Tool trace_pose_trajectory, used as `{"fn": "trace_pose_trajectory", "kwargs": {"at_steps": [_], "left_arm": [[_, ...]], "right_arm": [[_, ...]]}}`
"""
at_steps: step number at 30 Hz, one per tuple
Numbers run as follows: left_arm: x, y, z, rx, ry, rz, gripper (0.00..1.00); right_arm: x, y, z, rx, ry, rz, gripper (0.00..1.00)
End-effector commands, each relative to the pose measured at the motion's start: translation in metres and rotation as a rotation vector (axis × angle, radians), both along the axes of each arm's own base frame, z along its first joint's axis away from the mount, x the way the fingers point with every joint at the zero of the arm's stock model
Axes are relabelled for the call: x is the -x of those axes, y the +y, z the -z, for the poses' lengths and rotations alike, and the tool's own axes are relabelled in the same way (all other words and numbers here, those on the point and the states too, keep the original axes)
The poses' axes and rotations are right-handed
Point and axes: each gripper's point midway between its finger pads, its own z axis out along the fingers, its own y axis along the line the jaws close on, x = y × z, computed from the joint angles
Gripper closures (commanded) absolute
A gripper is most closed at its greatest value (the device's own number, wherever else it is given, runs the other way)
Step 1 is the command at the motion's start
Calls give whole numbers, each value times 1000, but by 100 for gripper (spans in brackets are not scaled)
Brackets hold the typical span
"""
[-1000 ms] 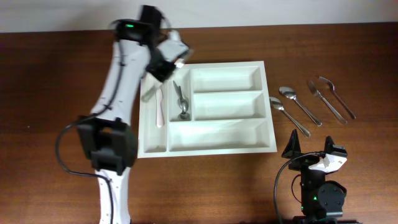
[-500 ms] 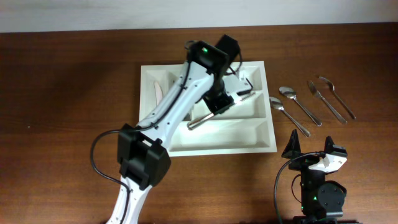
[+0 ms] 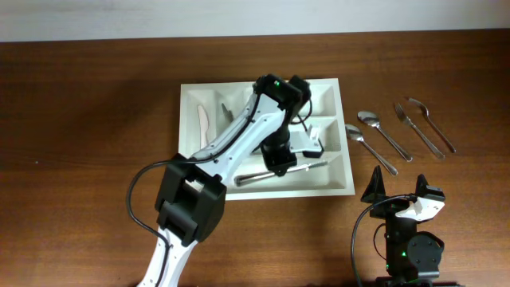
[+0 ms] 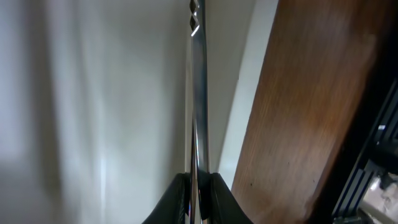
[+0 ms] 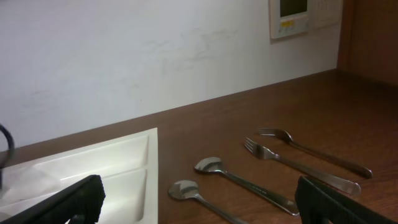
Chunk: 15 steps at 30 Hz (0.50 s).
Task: Pack container
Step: 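Carry the tongs across and lay them in the bottom long compartment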
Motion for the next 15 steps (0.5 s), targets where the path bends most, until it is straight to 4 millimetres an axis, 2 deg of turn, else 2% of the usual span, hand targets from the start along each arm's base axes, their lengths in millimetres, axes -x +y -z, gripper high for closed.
{"fn": "trace_pose_trajectory", "kwargs": {"at_steps": [1, 5, 7, 8, 13, 15], "left_arm": [[13, 1, 16, 19, 46, 54, 98], [15, 3, 25, 13, 54, 53, 94], [15, 3, 26, 16, 51, 53, 77], [13, 2, 26, 19, 46, 53, 73], [7, -3, 22, 34, 26, 27, 74], [2, -6, 17, 46, 10, 21, 71]], "right_arm": [[1, -2, 0, 10, -5, 14, 1], [1, -2, 0, 10, -5, 14, 1], [1, -2, 0, 10, -5, 14, 1], [1, -2, 0, 10, -5, 14, 1], [1, -2, 0, 10, -5, 14, 1], [1, -2, 0, 10, -5, 14, 1]]}}
